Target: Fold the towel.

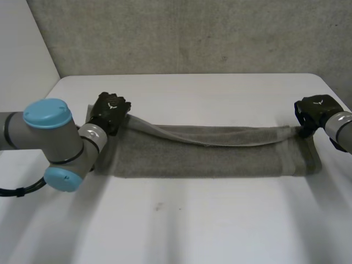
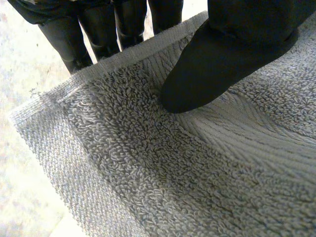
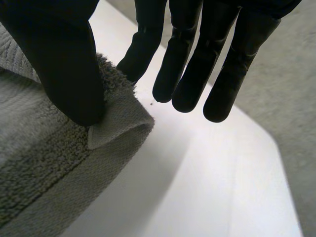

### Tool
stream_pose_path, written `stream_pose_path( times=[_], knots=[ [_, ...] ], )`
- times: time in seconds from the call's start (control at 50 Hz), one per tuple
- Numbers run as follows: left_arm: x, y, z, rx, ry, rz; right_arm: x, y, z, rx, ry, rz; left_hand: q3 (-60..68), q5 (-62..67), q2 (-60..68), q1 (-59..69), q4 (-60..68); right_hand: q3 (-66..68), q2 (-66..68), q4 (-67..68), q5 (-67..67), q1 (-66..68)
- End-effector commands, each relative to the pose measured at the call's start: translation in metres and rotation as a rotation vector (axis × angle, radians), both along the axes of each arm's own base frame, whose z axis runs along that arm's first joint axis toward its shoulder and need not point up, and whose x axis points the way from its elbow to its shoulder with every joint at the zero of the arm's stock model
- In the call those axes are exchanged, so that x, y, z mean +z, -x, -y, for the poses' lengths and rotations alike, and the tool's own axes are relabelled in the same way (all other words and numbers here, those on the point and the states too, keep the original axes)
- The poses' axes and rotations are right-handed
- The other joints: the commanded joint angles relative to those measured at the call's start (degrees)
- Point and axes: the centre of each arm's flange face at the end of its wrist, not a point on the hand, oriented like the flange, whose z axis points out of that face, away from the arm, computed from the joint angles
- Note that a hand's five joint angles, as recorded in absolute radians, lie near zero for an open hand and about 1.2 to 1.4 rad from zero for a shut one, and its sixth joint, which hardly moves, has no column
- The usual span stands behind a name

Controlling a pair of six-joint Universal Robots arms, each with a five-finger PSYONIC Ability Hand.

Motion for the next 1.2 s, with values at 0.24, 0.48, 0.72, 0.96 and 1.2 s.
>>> stream_pose_path(
  times=[0.24, 0.48, 0.72, 0.96, 1.2],
  knots=[
    [-0.037, 0.012, 0.019, -0.060, 0.014, -0.006, -0.028, -0.017, 0.023, -0.046, 0.049, -0.025, 1.36, 1.46, 1.26, 2.81, 1.35, -9.02, -8.07, -9.52, 16.44, -6.16],
    [0.025, 0.012, 0.026, -0.037, 0.296, -0.030, 0.052, -0.017, 0.021, -0.126, 0.250, 0.083, -59.75, -59.65, -59.85, -58.30, -59.76, -58.05, -57.11, -58.55, -32.59, -55.19],
    [0.069, -0.010, -0.007, -0.018, 0.293, -0.045, 0.094, -0.020, -0.017, -0.046, 0.294, 0.127, -55.67, -55.57, -55.77, -54.21, -55.68, -58.05, -57.11, -58.55, -32.59, -55.19],
    [0.045, -0.042, -0.038, 0.048, -0.126, -0.109, 0.049, -0.001, -0.063, 0.039, -0.044, 0.100, -27.26, -27.15, -27.36, -25.80, -27.27, -35.27, -34.33, -35.77, -9.81, -32.41],
    [0.007, -0.054, -0.030, 0.098, -0.264, -0.095, 0.001, 0.024, -0.083, 0.137, -0.166, 0.013, -29.59, -29.49, -29.69, -28.14, -29.60, -35.93, -34.99, -36.43, -10.47, -33.07]
  ],
)
